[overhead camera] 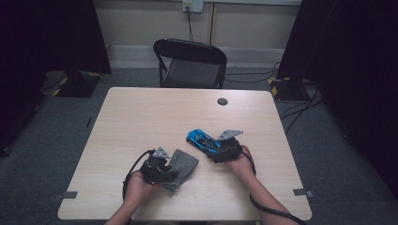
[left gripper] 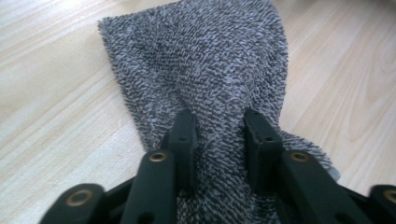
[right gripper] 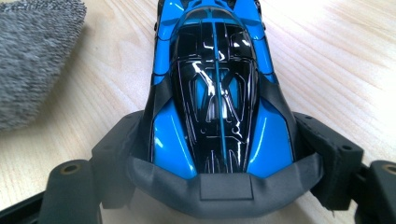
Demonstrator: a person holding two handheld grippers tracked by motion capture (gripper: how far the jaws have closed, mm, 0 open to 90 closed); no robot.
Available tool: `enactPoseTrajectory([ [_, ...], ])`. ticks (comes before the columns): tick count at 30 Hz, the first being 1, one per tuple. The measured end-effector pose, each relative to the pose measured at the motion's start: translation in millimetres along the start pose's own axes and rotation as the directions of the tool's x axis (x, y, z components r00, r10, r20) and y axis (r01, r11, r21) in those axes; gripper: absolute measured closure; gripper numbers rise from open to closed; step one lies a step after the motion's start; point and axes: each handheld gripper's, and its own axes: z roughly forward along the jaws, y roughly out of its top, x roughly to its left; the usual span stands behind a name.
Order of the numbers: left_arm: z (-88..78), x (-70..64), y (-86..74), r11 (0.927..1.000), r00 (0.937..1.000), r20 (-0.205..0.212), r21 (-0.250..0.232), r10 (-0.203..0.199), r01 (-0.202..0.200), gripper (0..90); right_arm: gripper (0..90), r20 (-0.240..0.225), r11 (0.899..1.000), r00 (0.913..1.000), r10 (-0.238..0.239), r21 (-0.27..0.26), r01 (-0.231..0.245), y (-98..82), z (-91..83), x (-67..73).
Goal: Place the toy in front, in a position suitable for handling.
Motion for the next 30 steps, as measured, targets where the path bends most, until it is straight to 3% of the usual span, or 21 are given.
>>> enactPoseTrajectory([
  [2,-2.2,-3.3,1.8,0.9997,0.9994,-0.026,-0.013,-0.023,0.022,49.5,23.8,0.0,1.0,1.0,0.002,0.0,-0.002,0.3,0.4,-0.1],
  [4,-4.2,-7.8,2.4,0.9997,0.9994,-0.033,-0.024,-0.012,0.011,50.7,23.8,-0.002,1.0,1.0,0.005,0.001,-0.005,0.3,0.4,-0.3],
  [7,1.2,-14.7,-0.9,1.0,0.9983,-0.058,0.002,-0.006,0.006,44.8,23.8,-0.003,1.0,1.0,0.007,0.001,-0.007,0.4,0.5,-0.3],
  [12,-0.3,-21.0,-4.5,0.9985,0.9936,-0.099,0.003,-0.054,0.055,34.5,23.8,-0.002,1.0,1.0,0.007,0.001,-0.007,0.3,0.5,-0.2],
  [15,4.4,-22.6,-8.8,0.9986,0.9929,-0.113,0.031,-0.038,0.042,33.6,23.8,-0.003,1.0,1.0,0.006,0.002,-0.006,0.3,0.5,-0.4],
  [18,7.0,-21.3,-12.3,0.9994,0.9939,-0.106,0.016,-0.028,0.03,36.5,23.7,-0.003,1.0,1.0,0.006,0.002,-0.006,0.3,0.5,-0.3],
  [20,5.4,-19.1,-12.4,0.9994,0.9973,-0.066,0.012,-0.031,0.032,49.5,23.7,-0.002,1.0,1.0,0.005,0.002,-0.005,0.3,0.5,-0.3],
  [22,4.8,-16.4,-12.0,0.9976,0.997,-0.038,0.012,-0.067,0.068,64.0,23.7,-0.003,1.0,1.0,0.005,0.002,-0.005,0.3,0.5,-0.3],
  [23,4.2,-14.7,-11.0,0.9977,0.9975,-0.029,0.019,-0.065,0.066,67.0,23.7,-0.003,1.0,1.0,0.005,0.002,-0.005,0.3,0.5,-0.3],
  [25,2.8,-13.0,-8.8,0.9977,0.9976,-0.025,0.018,-0.065,0.066,71.2,23.7,-0.003,1.0,1.0,0.005,0.002,-0.005,0.3,0.5,-0.3],
  [30,-10.7,-4.7,3.5,0.9974,0.9967,-0.054,-0.042,-0.061,0.059,73.3,23.7,-0.003,1.0,1.0,0.006,0.002,-0.006,0.3,0.5,-0.4],
])
